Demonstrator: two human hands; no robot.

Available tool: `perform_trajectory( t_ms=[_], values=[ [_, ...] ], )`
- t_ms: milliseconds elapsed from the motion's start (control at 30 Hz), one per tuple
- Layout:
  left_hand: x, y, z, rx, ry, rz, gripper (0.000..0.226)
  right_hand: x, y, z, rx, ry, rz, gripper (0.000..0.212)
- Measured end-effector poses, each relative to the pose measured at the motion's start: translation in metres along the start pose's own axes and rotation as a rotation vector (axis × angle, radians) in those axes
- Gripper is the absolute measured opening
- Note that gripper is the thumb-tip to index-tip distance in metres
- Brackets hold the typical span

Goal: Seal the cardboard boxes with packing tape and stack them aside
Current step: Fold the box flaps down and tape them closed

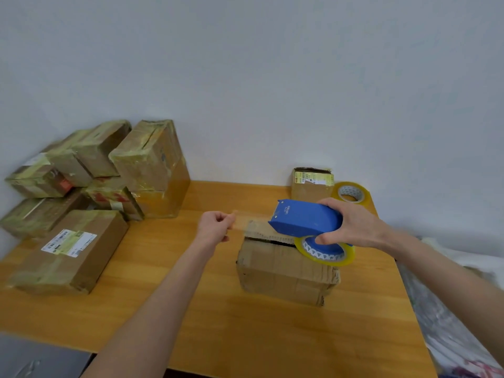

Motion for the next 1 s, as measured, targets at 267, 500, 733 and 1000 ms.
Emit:
perform_trajectory(
  t_ms=[267,500,733,1000],
  values=[
    [-0.015,0.009,-0.034,-0.097,0.011,0.062,0.027,-0.006,0.000,0.008,-0.003,-0.142,-0.025,0.072],
    [0.002,0.008,-0.056,-0.144,0.028,0.093,0.029,0.004,-0.001,0.014,0.024,-0.197,-0.046,0.066],
    [0.034,0.004,-0.076,-0.161,0.157,0.014,0.027,0.005,-0.002,0.016,0.023,-0.232,-0.047,0.061],
    [0.033,-0.006,-0.076,-0.032,0.681,0.043,0.051,0.004,-0.003,0.012,0.064,-0.222,-0.012,0.065]
  ],
)
Point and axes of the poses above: each hand's wrist, its own y-axis towards the middle knuckle, its own x-axis out of the palm, z = x × y, the point moved 7 cm from there along y, towards the middle knuckle, and after that the axes turned 10 degrees about y, right-handed, at the moved point
